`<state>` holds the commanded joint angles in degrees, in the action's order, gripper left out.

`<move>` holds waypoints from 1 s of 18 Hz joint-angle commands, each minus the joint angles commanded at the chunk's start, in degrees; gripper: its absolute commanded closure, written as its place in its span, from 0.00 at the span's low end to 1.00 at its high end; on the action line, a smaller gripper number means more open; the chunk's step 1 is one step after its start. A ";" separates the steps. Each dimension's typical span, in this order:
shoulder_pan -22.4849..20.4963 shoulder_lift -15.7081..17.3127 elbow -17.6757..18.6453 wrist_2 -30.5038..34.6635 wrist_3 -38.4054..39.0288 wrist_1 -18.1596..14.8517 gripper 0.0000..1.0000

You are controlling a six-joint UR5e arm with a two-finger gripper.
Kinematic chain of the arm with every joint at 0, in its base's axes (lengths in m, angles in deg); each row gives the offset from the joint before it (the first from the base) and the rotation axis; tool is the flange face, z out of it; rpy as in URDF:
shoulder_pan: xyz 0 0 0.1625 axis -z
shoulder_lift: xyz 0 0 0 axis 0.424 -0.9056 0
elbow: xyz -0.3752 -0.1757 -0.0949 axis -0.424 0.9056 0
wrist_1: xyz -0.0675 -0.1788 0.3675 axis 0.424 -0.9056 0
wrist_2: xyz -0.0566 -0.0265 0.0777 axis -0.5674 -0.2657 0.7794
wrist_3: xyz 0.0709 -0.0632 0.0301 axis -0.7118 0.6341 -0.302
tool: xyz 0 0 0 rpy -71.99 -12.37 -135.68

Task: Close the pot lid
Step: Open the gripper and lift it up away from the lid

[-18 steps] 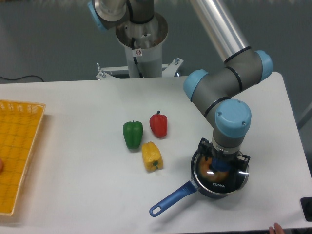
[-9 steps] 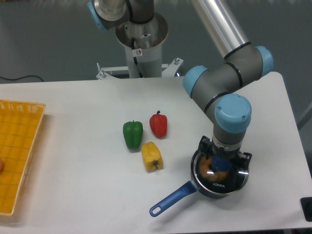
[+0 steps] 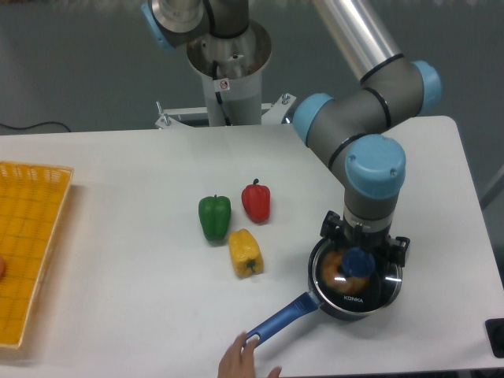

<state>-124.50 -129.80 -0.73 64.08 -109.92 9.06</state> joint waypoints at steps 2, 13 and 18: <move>-0.27 0.44 0.36 0.09 -1.41 -0.09 0.00; -4.75 4.49 0.44 0.09 -15.74 -7.03 0.00; -5.80 5.19 0.36 0.00 -18.37 -7.73 0.00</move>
<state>-130.30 -124.60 -0.38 64.08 -128.28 1.33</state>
